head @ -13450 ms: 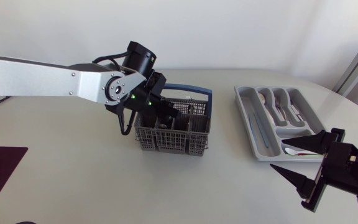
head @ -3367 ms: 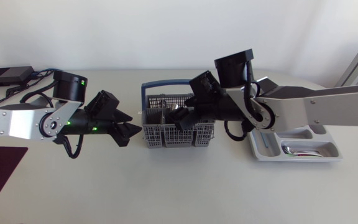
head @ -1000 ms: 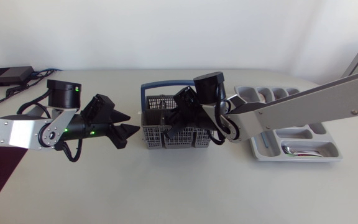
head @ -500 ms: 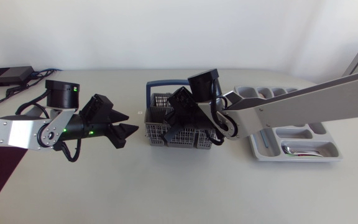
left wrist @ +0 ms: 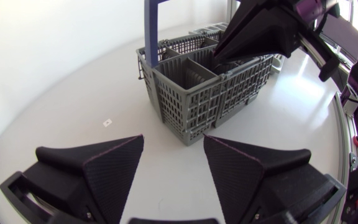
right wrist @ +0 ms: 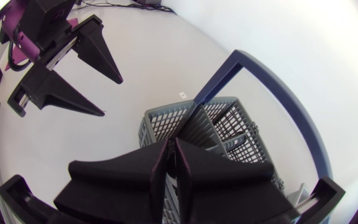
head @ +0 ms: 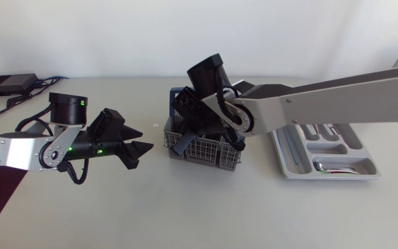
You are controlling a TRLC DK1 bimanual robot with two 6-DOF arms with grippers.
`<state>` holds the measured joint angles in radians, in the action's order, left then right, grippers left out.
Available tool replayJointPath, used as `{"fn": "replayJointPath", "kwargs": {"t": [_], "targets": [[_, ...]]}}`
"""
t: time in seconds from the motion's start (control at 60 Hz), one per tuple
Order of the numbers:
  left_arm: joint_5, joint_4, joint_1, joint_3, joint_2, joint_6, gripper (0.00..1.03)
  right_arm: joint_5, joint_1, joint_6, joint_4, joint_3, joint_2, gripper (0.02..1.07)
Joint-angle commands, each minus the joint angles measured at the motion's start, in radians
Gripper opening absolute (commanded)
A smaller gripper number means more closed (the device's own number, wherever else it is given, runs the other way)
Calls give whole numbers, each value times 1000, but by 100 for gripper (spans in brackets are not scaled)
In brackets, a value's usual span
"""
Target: Sort the cutlery from the basket into the organizer compartments.
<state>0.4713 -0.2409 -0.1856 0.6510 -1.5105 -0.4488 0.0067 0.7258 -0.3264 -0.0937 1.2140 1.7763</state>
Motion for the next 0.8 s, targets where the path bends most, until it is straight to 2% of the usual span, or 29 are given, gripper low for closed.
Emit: {"fn": "replayJointPath", "kwargs": {"t": [0.0,0.233,0.567,0.783], "targets": [[12,5,-5,-25,32,2,67,9,6,-23,-41,55,-28,7],[10,28,-9,-30,65,2,67,1,14,-11,-129,94,-90,7],[9,52,-20,-28,93,5,67,-178,-48,132,-205,105,-267,7],[7,88,-25,-24,110,5,67,-260,-109,201,-360,122,-374,7]]}}
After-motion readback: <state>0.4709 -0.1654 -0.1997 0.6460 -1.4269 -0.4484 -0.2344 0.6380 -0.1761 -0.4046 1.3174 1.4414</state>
